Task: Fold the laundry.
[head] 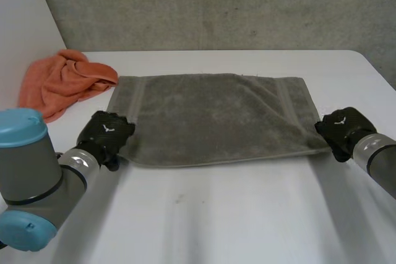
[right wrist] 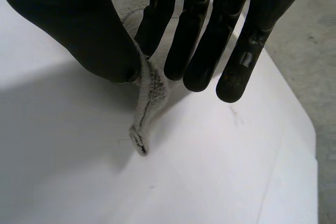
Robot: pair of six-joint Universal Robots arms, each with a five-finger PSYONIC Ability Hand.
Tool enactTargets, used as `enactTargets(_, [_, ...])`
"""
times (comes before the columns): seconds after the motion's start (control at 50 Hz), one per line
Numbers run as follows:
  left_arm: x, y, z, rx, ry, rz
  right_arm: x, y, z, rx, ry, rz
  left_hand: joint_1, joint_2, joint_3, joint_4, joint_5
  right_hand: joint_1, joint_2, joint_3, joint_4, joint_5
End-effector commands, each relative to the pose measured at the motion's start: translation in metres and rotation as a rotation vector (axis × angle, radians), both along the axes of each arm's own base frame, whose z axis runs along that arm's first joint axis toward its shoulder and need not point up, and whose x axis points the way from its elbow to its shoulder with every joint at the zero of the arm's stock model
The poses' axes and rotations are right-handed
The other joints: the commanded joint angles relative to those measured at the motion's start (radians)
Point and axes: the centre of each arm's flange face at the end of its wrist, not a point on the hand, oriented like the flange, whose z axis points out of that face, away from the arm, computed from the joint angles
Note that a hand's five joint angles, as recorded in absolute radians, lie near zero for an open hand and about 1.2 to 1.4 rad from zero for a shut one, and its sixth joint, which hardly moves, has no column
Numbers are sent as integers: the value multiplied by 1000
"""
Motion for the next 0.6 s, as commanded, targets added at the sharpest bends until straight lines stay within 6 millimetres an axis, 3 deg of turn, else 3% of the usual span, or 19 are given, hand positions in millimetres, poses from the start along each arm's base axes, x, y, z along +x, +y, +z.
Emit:
enactTargets(0.02, [16, -13, 5, 46, 172, 123, -15, -18, 0, -68, -29, -56, 1, 0, -4, 3, 10, 406, 230, 217, 206, 227])
enactTargets(0.24, [32, -21, -2, 140, 311, 228, -15, -17, -2, -50, -77, -69, 25, 23, 19, 26, 34, 406, 230, 217, 206, 227])
enactTargets(0.6, [13, -23, -22, 226, 321, 184, -14, -14, -5, -42, -76, -69, 71, 70, 66, 73, 80, 406, 230, 217, 206, 227])
